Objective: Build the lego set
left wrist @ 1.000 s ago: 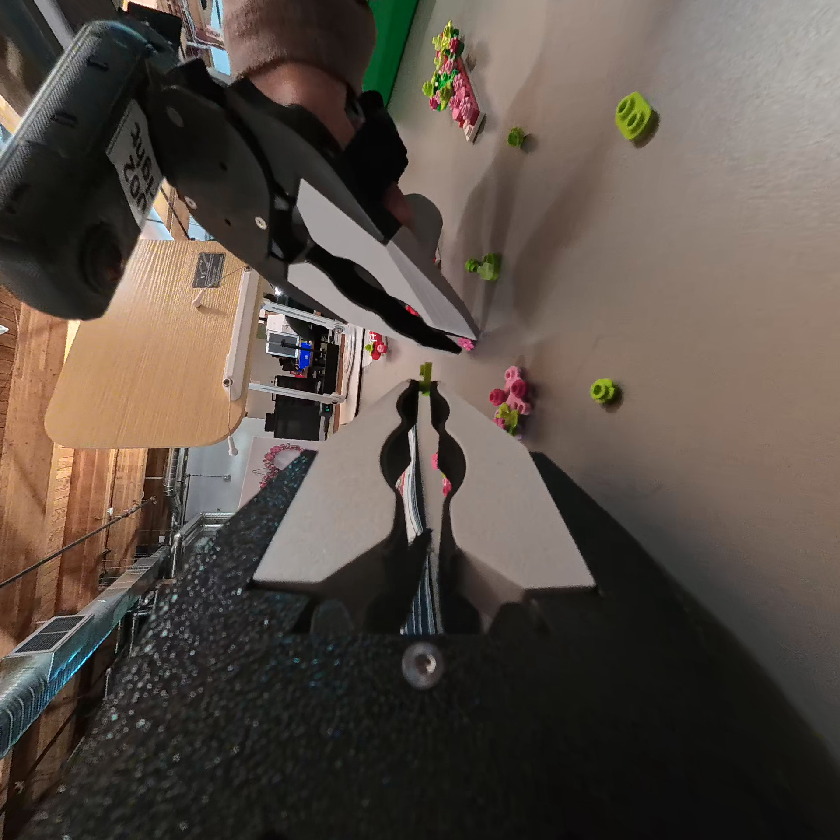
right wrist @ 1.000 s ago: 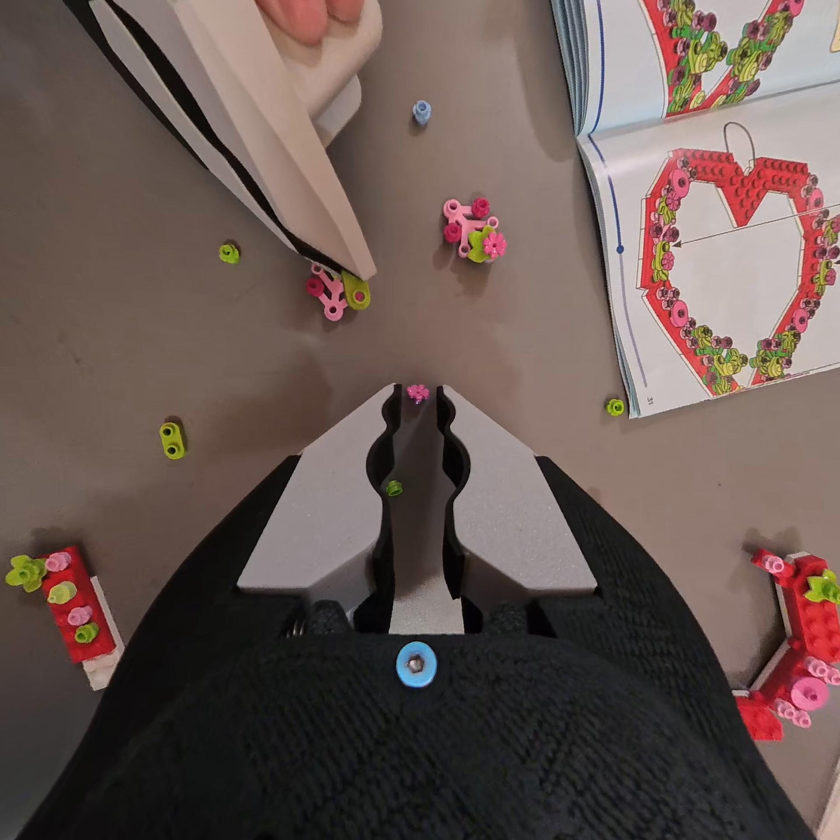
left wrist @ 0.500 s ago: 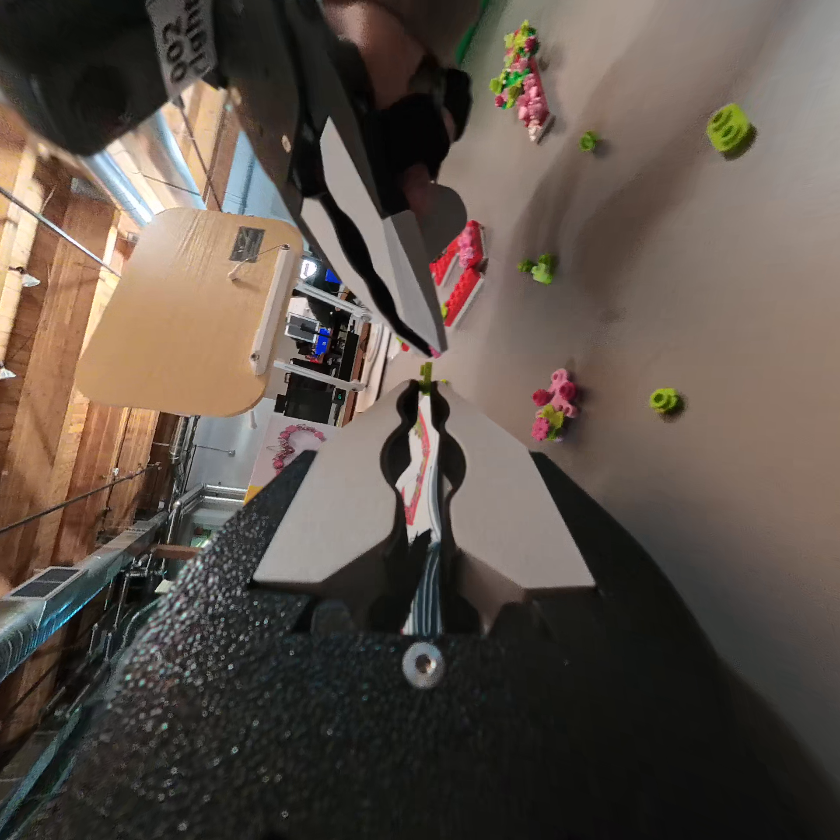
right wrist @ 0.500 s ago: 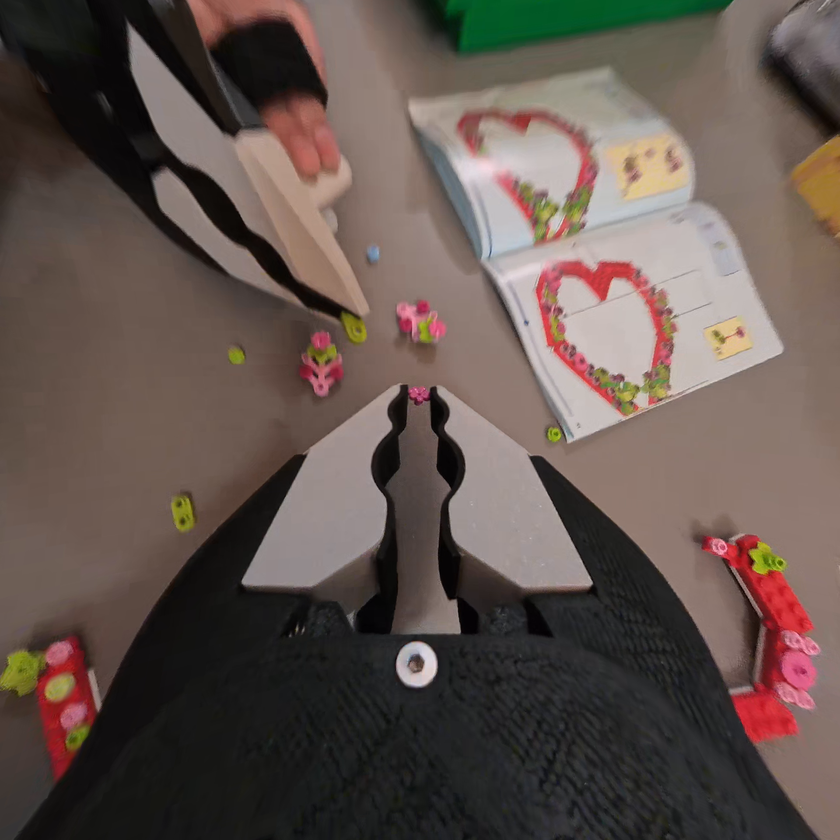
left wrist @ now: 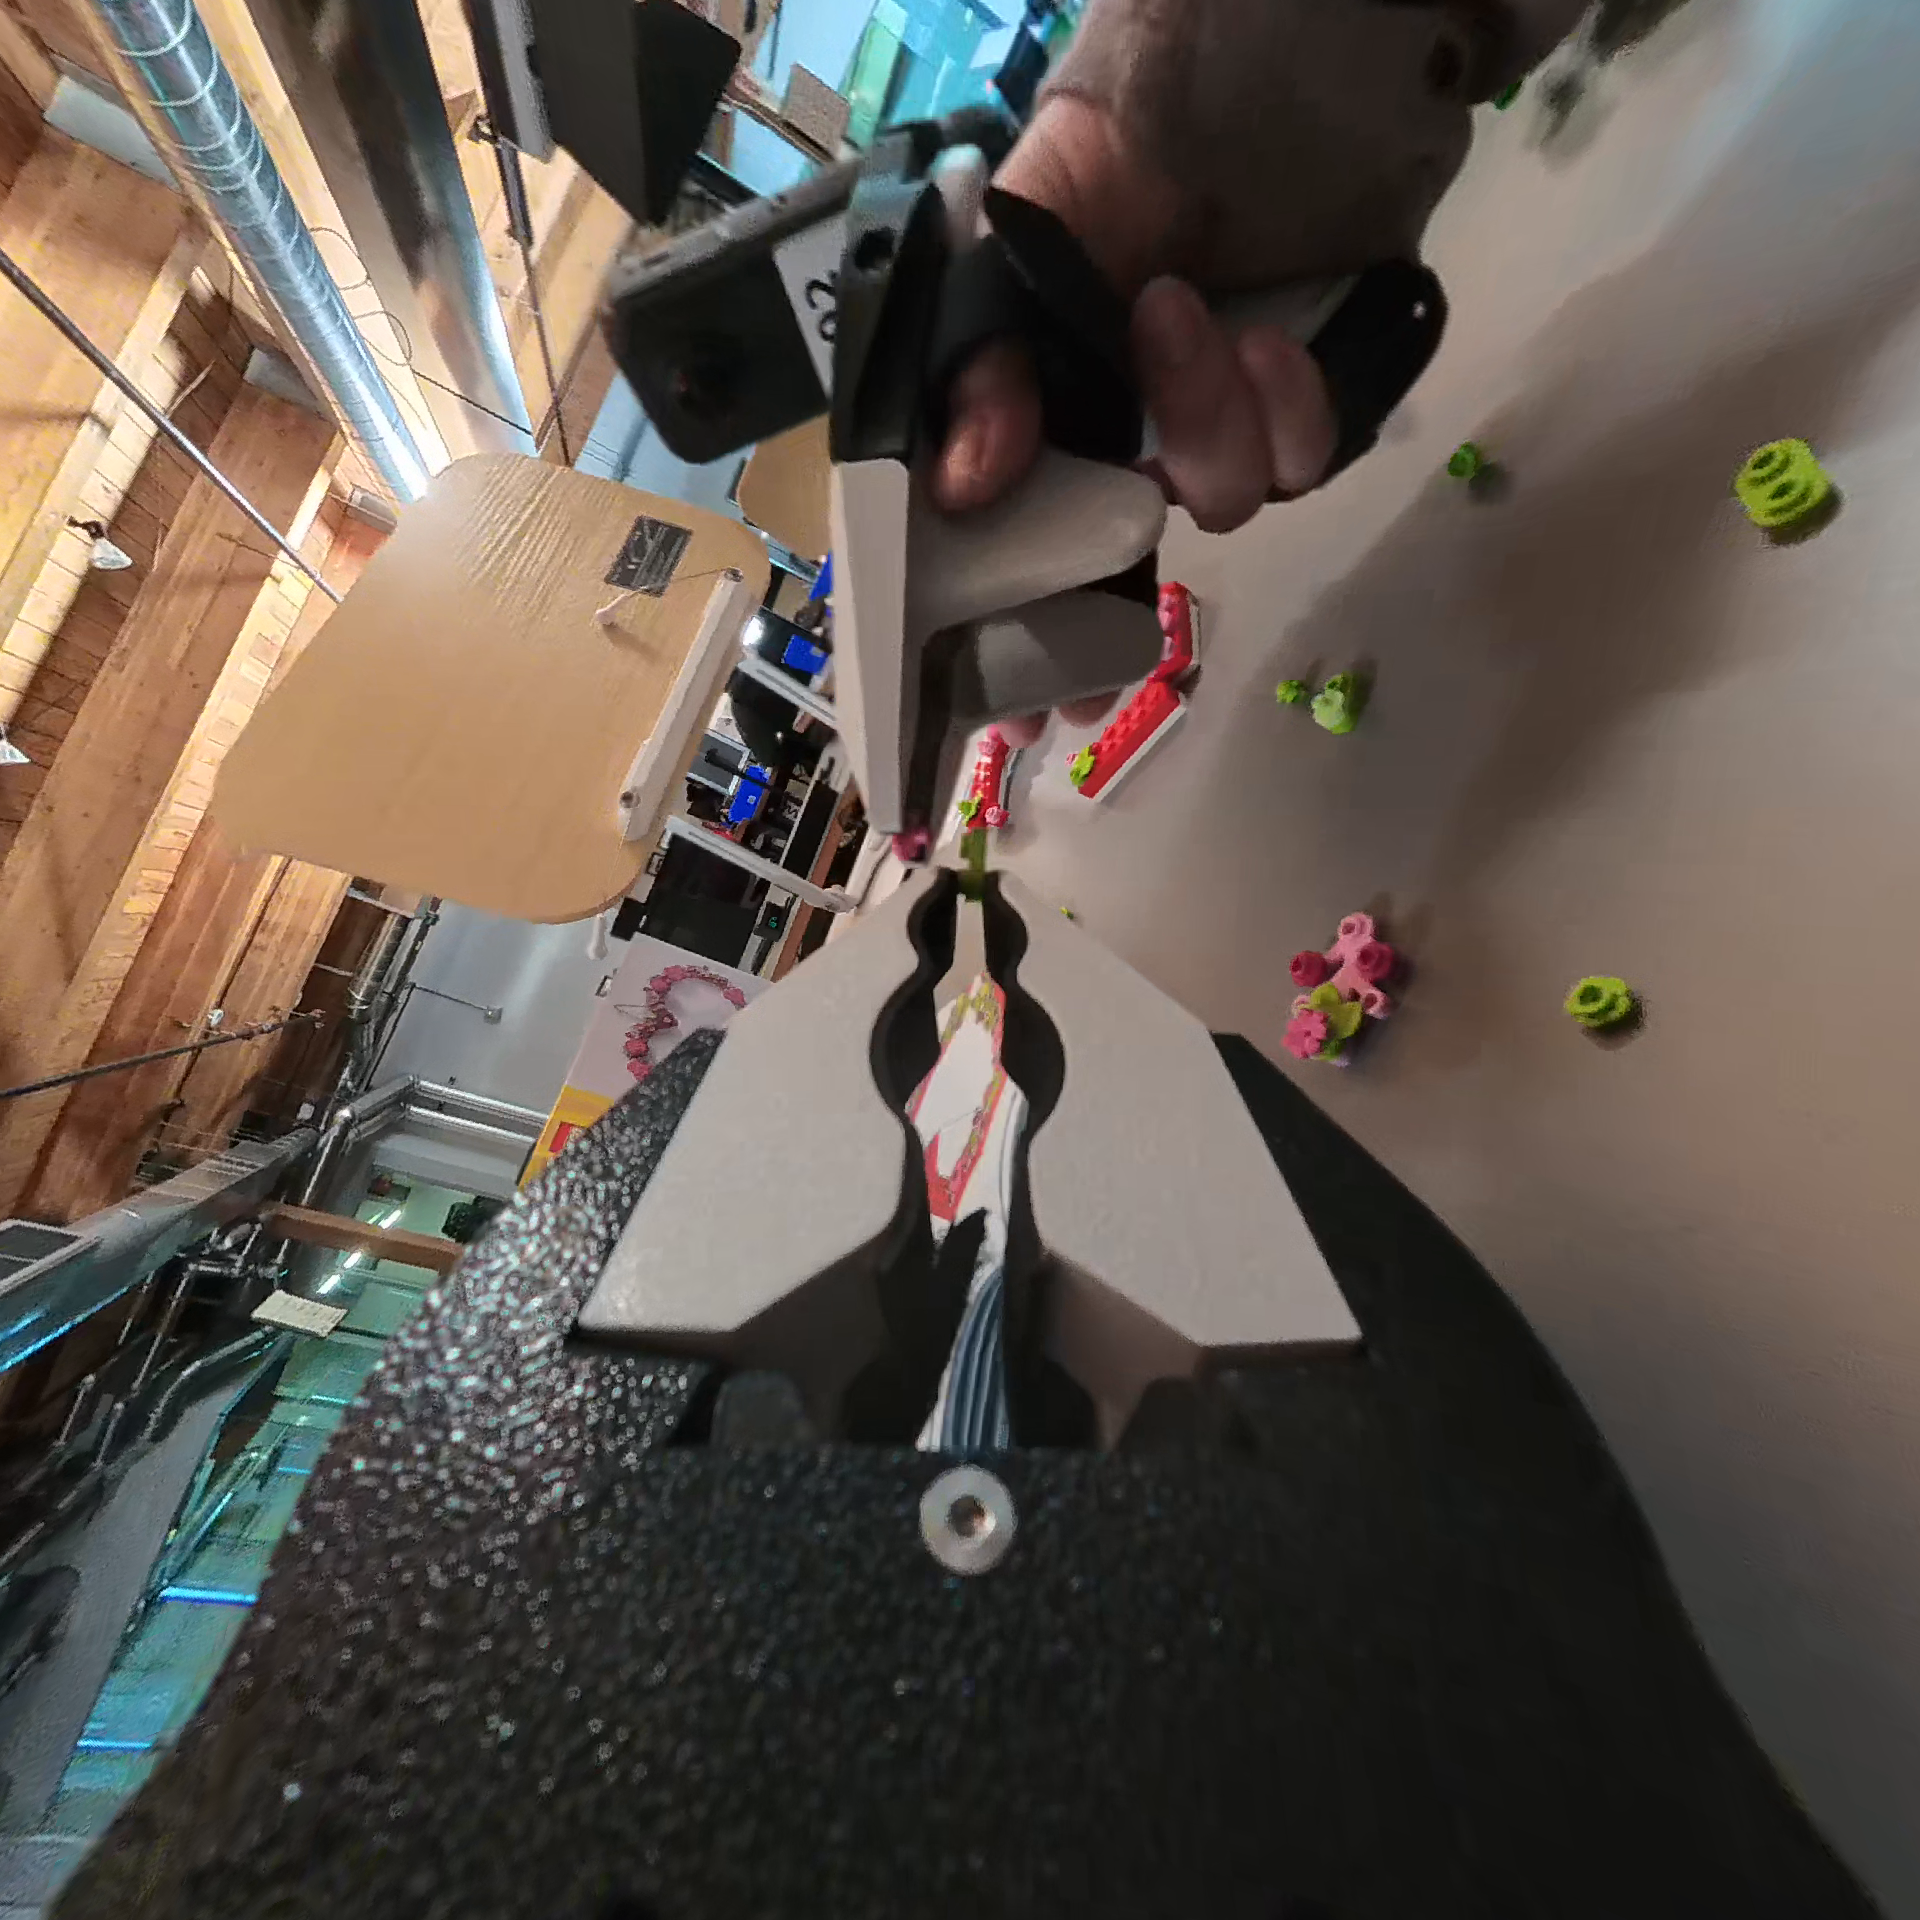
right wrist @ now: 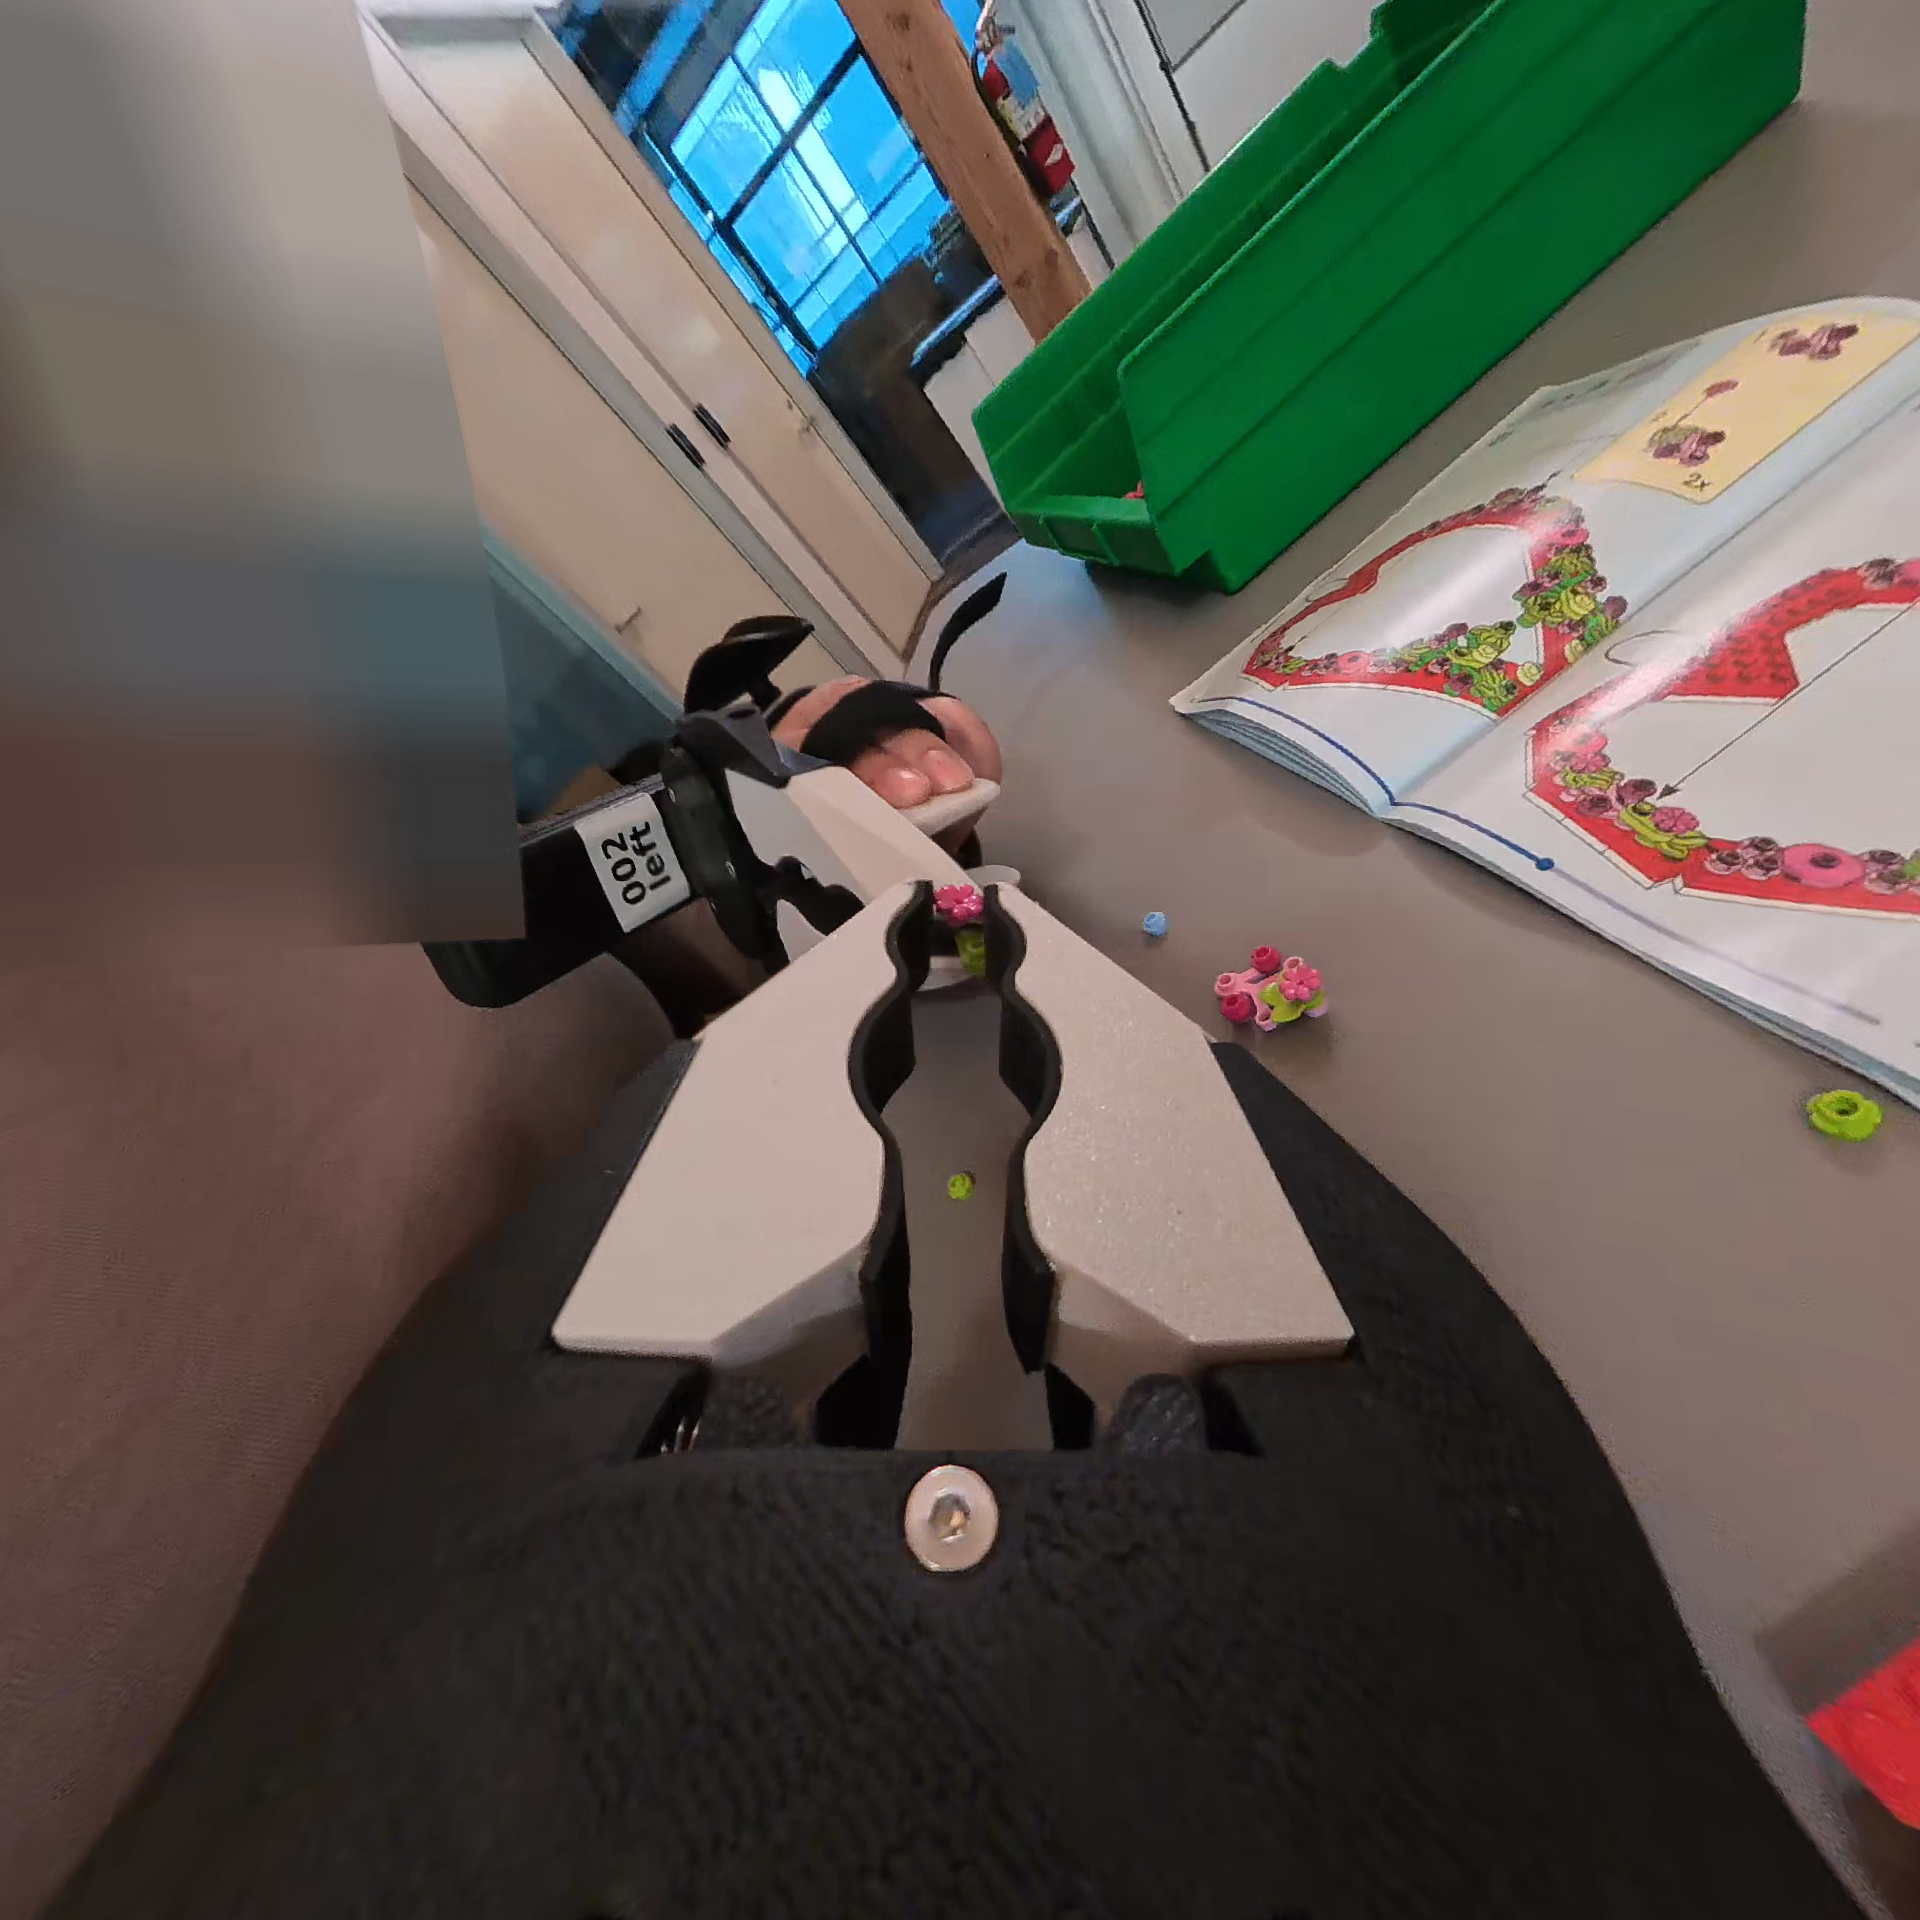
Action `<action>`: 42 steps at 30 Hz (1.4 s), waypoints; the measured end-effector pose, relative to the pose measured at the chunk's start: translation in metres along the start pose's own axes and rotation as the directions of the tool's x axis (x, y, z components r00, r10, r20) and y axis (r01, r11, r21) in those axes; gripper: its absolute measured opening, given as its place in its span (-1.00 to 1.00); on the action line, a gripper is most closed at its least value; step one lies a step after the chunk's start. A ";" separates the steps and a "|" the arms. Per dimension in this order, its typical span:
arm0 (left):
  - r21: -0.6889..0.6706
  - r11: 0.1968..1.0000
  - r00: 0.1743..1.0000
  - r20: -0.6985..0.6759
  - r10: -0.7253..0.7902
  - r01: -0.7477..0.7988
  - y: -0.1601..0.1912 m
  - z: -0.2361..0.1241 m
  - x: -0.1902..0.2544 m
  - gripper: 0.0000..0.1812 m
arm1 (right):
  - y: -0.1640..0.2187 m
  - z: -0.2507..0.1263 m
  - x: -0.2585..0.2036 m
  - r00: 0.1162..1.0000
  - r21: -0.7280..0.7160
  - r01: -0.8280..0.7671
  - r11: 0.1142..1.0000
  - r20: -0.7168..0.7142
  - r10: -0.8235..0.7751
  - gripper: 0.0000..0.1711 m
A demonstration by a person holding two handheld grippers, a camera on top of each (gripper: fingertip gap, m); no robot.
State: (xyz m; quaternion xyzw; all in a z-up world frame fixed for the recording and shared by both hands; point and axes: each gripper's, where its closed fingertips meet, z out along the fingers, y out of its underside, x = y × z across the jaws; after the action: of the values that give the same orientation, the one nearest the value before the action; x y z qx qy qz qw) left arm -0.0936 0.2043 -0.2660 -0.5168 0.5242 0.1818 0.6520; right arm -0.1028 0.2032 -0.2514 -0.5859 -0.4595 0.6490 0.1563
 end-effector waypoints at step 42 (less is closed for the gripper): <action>0.031 0.998 0.998 0.045 -0.051 0.049 -0.007 -0.007 -0.013 -0.97 | -0.001 0.002 -0.007 0.987 -0.107 0.157 0.982 -0.017 -0.160 -0.91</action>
State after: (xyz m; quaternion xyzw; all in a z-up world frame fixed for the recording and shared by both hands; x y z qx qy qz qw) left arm -0.0970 0.2000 -0.2507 -0.5156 0.4988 0.1693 0.6757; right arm -0.1033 0.1978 -0.2467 -0.5632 -0.5361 0.6018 0.1824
